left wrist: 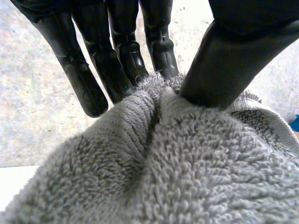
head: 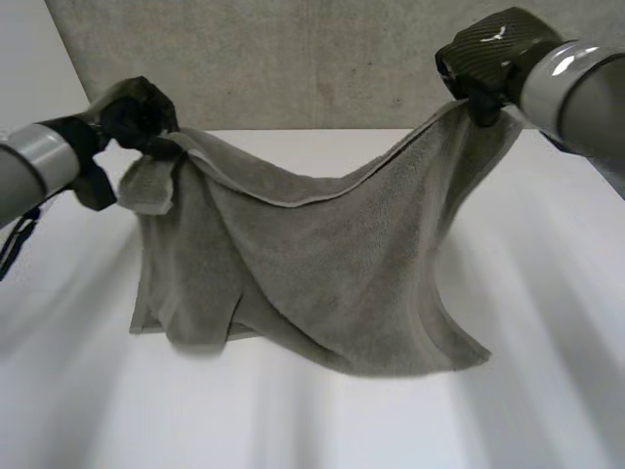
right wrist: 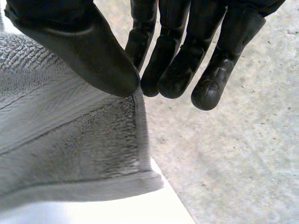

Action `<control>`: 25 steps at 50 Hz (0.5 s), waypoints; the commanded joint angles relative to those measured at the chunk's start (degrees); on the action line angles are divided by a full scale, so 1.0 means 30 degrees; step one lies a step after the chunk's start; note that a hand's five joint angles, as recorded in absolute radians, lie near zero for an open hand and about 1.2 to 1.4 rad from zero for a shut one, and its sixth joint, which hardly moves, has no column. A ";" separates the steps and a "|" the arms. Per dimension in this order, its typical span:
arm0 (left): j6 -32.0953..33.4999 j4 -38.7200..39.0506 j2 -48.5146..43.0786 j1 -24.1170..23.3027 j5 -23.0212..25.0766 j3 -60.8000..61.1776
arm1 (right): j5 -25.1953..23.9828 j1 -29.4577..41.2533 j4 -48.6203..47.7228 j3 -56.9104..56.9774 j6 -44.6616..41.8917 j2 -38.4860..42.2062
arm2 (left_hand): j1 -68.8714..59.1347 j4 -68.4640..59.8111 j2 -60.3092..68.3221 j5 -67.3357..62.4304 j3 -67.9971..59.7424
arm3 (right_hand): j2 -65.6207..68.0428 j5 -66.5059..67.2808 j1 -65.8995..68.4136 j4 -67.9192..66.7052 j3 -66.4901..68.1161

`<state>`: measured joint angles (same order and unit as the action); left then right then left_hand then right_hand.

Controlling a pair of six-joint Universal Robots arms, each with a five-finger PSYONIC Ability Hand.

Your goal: Fold the towel.

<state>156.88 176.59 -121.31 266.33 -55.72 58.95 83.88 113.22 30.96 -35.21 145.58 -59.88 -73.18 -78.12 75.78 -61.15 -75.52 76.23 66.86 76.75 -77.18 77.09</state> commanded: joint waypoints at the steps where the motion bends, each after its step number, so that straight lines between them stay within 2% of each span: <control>1: -0.0292 -0.0063 -0.1840 -0.0622 -0.1874 -0.5325 | 0.1742 0.0081 -0.4216 0.3962 0.0368 0.1619 | -0.2275 -0.0627 0.1408 -0.2952 -0.1495 | 0.1255 0.1046 0.1083 -0.0941 0.0969; 2: -0.0553 -0.0034 -0.1782 -0.0796 -0.2396 -0.6398 | 0.1746 0.0081 -0.4225 0.3973 0.0369 0.1620 | -0.2275 -0.0627 0.1408 -0.2952 -0.1495 | 0.1255 0.1046 0.1083 -0.0941 0.0969; 6: -0.1464 -0.0004 -0.1371 -0.1325 -0.2783 -0.8166 | 0.2361 0.0052 -0.5453 0.6894 0.1916 0.1474 | -0.2275 -0.0627 0.1408 -0.2952 -0.1495 | 0.1255 0.1046 0.1083 -0.0941 0.0969; 8: -0.2426 0.0199 -0.0497 -0.1442 -0.2695 -0.8955 | 0.2127 -0.0036 -0.5397 0.7489 0.2449 0.1327 | -0.2275 -0.0627 0.1408 -0.2952 -0.1495 | 0.1255 0.1046 0.1083 -0.0941 0.0969; 13: -0.2841 0.1252 0.0589 -0.1472 -0.2404 -0.8433 | 0.0779 -0.0124 -0.4342 0.7401 0.2860 0.0682 | -0.2275 -0.0627 0.1408 -0.2952 -0.1495 | 0.1255 0.1046 0.1083 -0.0941 0.0969; 15: -0.2812 0.1429 0.0795 -0.1414 -0.2054 -0.7821 | -0.0212 -0.0153 -0.2593 0.6410 0.2831 0.0449 | -0.2275 -0.0627 0.1408 -0.2952 -0.1495 | 0.1255 0.1046 0.1083 -0.0941 0.0969; 19: -0.2694 0.1578 0.1149 -0.1237 -0.1054 -0.5706 | -0.0829 -0.0212 -0.0719 0.4686 0.2510 0.0360 | -0.2275 -0.0627 0.1408 -0.2952 -0.1495 | 0.1255 0.1046 0.1083 -0.0941 0.0969; 21: -0.2345 0.1607 0.1324 -0.0946 0.0316 -0.2908 | -0.1125 -0.0212 0.0141 0.3241 0.2215 0.0213 | -0.2275 -0.0627 0.1408 -0.2952 -0.1495 | 0.1255 0.1046 0.1083 -0.0941 0.0969; 22: -0.2343 0.1607 0.1324 -0.0944 0.0323 -0.2893 | -0.1386 -0.0212 0.0634 0.1500 0.1838 -0.0019 | -0.2275 -0.0627 0.1408 -0.2952 -0.1495 | 0.1255 0.1046 0.1083 -0.0941 0.0969; 23: -0.1937 0.1694 0.1324 -0.0625 0.1019 -0.1385 | -0.1679 -0.0270 0.0726 -0.0518 0.1399 -0.0456 | -0.2275 -0.0627 0.1408 -0.2952 -0.1495 | 0.1255 0.1046 0.1083 -0.0941 0.0969; 24: -0.1237 0.1811 0.1295 -0.0303 0.1693 0.0312 | -0.1682 -0.0271 0.0727 -0.0539 0.1395 -0.0460 | -0.2275 -0.0627 0.1408 -0.2952 -0.1495 | 0.1255 0.1046 0.1083 -0.0941 0.0969; 25: -0.1230 0.1812 0.1295 -0.0300 0.1700 0.0329 | -0.2059 -0.0271 0.0495 -0.2598 0.0931 -0.0867 | -0.2275 -0.0627 0.1408 -0.2952 -0.1495 | 0.1255 0.1046 0.1083 -0.0941 0.0969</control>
<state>149.53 181.48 -117.54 263.20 -56.69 46.33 80.68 112.57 29.56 -25.36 152.34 -59.62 -73.17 -78.13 76.16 -61.36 -75.83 76.24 66.87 76.76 -77.18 77.10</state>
